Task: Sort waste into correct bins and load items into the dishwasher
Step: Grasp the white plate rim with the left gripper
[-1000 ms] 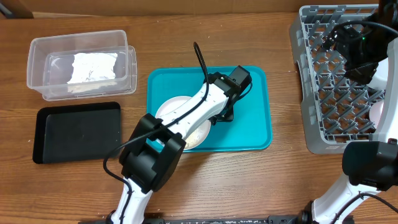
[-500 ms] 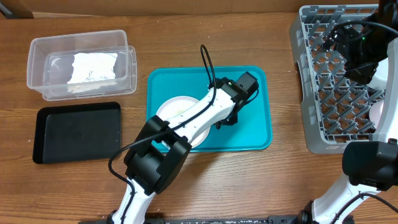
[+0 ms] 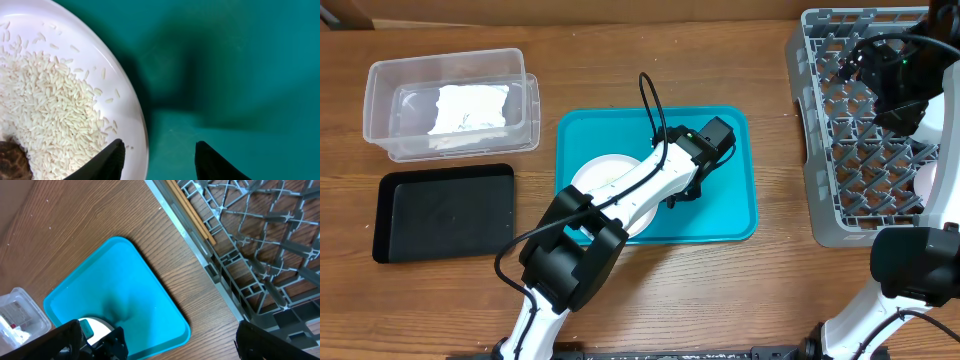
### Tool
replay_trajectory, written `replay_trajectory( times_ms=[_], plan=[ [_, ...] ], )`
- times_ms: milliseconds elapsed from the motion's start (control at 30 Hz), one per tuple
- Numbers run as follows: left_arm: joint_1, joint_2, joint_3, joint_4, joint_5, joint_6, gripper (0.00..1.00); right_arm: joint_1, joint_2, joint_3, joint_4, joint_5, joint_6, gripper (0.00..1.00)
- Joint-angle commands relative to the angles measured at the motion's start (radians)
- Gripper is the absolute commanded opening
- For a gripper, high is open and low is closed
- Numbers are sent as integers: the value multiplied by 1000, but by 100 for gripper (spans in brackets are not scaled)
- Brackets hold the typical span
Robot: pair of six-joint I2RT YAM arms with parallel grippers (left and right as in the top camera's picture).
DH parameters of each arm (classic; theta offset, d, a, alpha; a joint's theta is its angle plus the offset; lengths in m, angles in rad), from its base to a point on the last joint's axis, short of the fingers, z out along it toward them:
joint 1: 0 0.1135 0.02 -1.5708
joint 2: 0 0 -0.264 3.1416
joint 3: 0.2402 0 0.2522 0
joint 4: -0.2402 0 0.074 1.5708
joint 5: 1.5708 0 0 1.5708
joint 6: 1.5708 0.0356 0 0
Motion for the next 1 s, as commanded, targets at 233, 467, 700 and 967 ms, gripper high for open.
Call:
replay_trajectory(
  times_ms=[233, 467, 700, 967],
  plan=[
    [4, 20, -13, -3, -3, -26, 47, -3, -19, 18, 5, 3, 5, 100],
    [4, 20, -13, -6, -11, -25, 45, -3, -19, 18, 5, 3, 5, 100],
    [2, 20, -48, 4, -11, -37, 45, -3, -19, 18, 5, 3, 5, 100],
    [-2, 20, -70, 42, -7, -35, 44, -3, -19, 18, 5, 3, 5, 100]
  ],
)
